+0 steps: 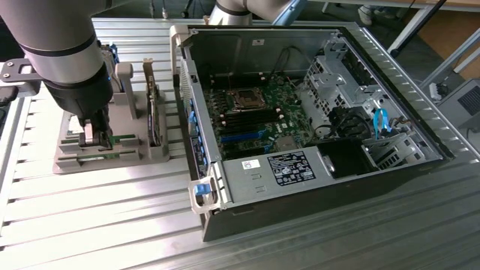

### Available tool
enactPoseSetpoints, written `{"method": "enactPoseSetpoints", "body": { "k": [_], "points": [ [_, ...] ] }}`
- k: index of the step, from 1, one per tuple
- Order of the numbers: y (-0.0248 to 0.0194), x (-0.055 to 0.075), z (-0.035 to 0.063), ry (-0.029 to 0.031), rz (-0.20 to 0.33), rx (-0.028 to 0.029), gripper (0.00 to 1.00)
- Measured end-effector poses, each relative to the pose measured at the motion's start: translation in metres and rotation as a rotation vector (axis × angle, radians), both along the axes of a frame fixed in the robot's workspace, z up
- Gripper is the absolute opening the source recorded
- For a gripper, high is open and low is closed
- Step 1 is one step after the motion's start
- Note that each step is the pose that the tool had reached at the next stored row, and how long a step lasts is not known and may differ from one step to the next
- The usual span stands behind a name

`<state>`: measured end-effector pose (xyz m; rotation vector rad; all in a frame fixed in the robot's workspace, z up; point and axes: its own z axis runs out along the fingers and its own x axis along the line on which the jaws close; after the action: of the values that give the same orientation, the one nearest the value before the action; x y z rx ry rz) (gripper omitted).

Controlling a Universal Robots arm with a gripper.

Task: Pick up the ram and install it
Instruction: 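Pick up the ram and move it above insertion slot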

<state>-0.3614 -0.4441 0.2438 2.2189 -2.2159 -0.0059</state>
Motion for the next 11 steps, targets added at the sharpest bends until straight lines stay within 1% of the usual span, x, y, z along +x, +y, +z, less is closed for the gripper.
{"method": "enactPoseSetpoints", "body": {
  "k": [3, 6, 11],
  "points": [
    [0.0, 0.0, -0.004, 0.0001, 0.0, -0.0001, 0.35],
    [0.0, 0.0, -0.0103, 0.0, 0.0, 0.0, 0.35],
    [0.0, 0.0, -0.0167, 0.0001, 0.0, -0.0001, 0.35]
  ]
}}
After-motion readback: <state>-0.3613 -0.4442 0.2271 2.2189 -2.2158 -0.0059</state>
